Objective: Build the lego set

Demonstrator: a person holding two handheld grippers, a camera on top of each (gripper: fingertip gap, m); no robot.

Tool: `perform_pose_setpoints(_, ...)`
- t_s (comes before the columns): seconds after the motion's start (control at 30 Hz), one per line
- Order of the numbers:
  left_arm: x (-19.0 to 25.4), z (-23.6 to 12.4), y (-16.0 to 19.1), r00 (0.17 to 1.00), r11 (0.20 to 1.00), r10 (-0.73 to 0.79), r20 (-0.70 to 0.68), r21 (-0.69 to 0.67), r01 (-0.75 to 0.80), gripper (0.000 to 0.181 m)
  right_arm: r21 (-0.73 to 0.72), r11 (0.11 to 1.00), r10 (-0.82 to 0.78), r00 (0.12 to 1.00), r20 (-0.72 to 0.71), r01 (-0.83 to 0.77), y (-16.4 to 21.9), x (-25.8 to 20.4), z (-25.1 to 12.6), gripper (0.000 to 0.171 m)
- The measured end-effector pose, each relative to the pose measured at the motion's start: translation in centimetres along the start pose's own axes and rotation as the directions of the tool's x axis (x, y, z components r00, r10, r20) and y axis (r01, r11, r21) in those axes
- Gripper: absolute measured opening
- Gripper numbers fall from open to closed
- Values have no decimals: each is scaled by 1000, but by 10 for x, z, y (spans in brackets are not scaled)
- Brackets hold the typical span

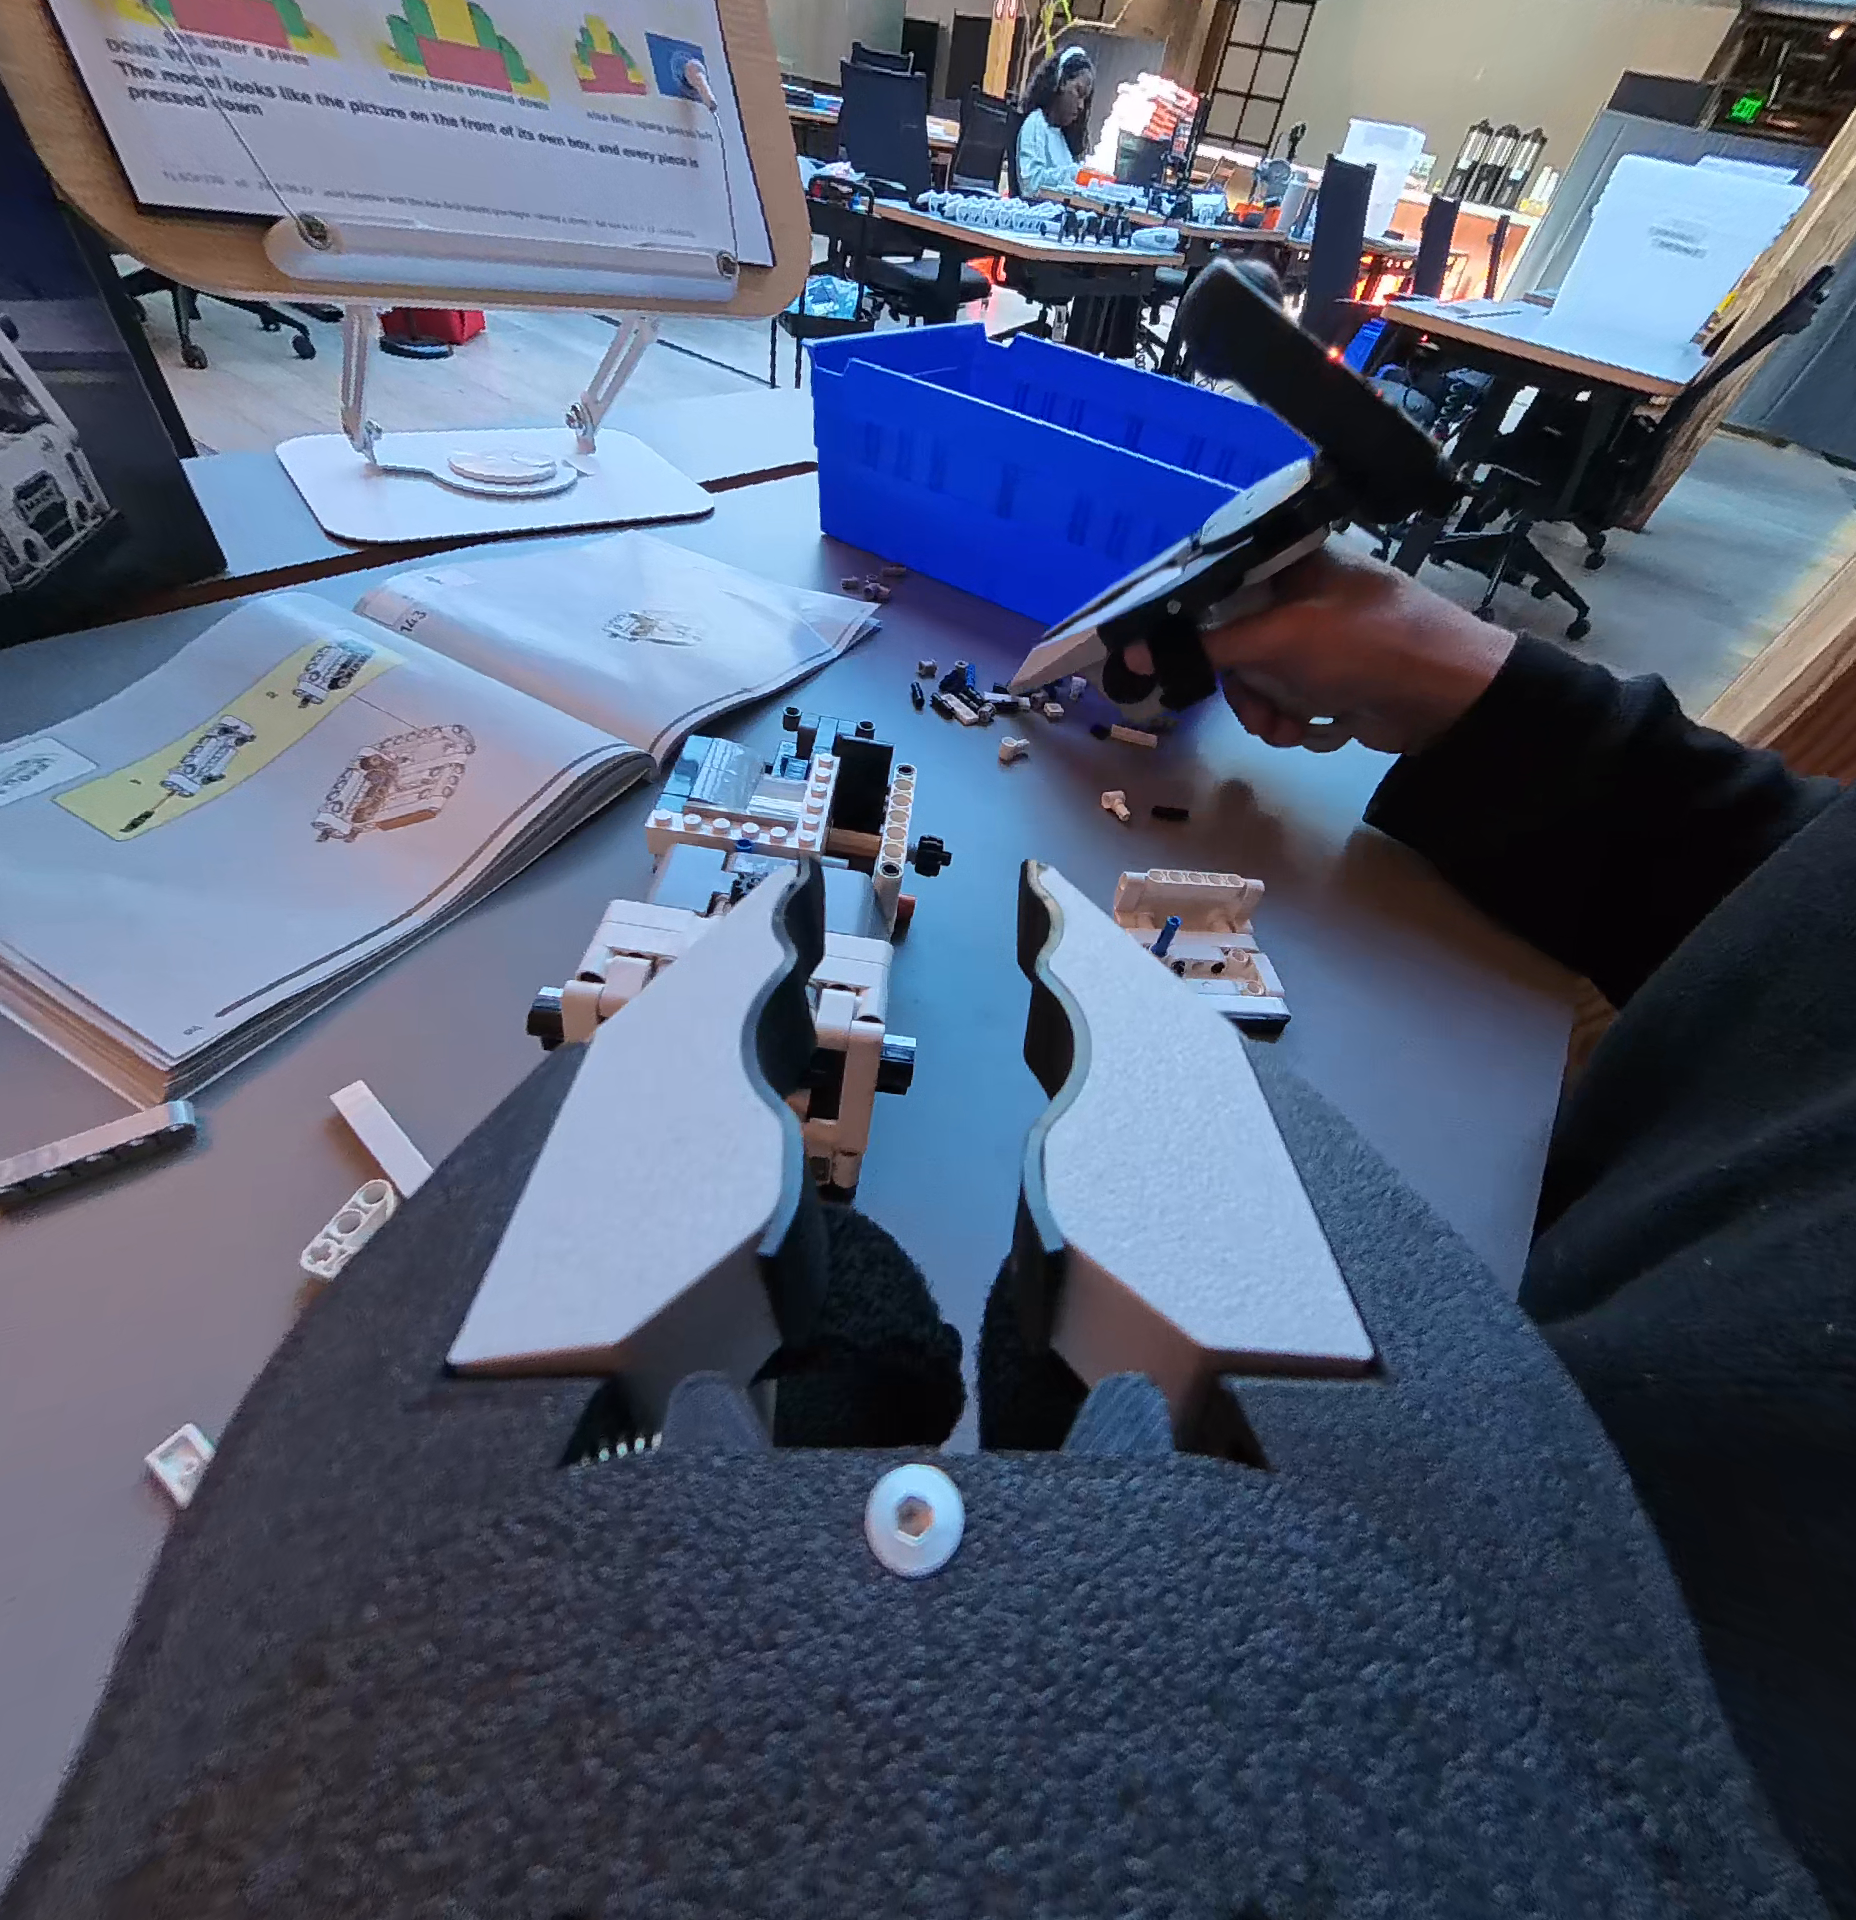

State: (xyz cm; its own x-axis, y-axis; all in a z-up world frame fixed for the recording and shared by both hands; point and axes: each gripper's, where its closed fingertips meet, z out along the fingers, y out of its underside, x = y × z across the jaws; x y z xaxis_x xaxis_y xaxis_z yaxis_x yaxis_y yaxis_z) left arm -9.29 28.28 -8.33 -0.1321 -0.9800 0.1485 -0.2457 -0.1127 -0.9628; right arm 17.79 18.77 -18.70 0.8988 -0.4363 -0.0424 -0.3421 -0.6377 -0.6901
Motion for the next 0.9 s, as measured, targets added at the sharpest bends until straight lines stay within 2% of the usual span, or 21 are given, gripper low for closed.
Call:
perform_pose_setpoints(0.2,0,3,1,1000,1000,-16,-6,1,16,36,5,999,36,999,38,-36,1,-2,2,12)
perform_pose_setpoints(0.4,1,3,0,1000,1000,-4,-8,-6,4,36,19,1000,2,1000,8,-3,0,2,1,8)
perform_pose_setpoints(0.43,1,3,0,1000,1000,-6,-7,-3,6,36,44,999,-7,1000,-6,8,-4,3,-2,0)
perform_pose_setpoints(0.57,1,1,-2,1000,1000,-6,-6,-1,6,36,59,994,-88,996,-18,89,-3,-5,-19,0)
perform_pose_setpoints(0.7,4,2,-2,1000,1000,-7,-20,6,7,36,65,995,-73,997,-25,74,4,-3,-31,0)
perform_pose_setpoints(0.77,7,3,-2,999,1000,-7,-33,9,7,36,73,996,-54,998,-33,56,2,0,-27,1)
perform_pose_setpoints(0.8,9,4,-2,999,1000,-3,-37,10,3,36,80,995,-64,997,-30,67,-1,-1,-22,11)
perform_pose_setpoints(0.83,10,4,-2,999,1000,3,-39,11,-3,36,85,993,-84,996,-35,87,-3,-2,-17,13)
perform_pose_setpoints(0.9,12,2,-4,999,1000,17,-35,12,-16,36,51,991,-117,991,-60,120,-1,0,-4,10)
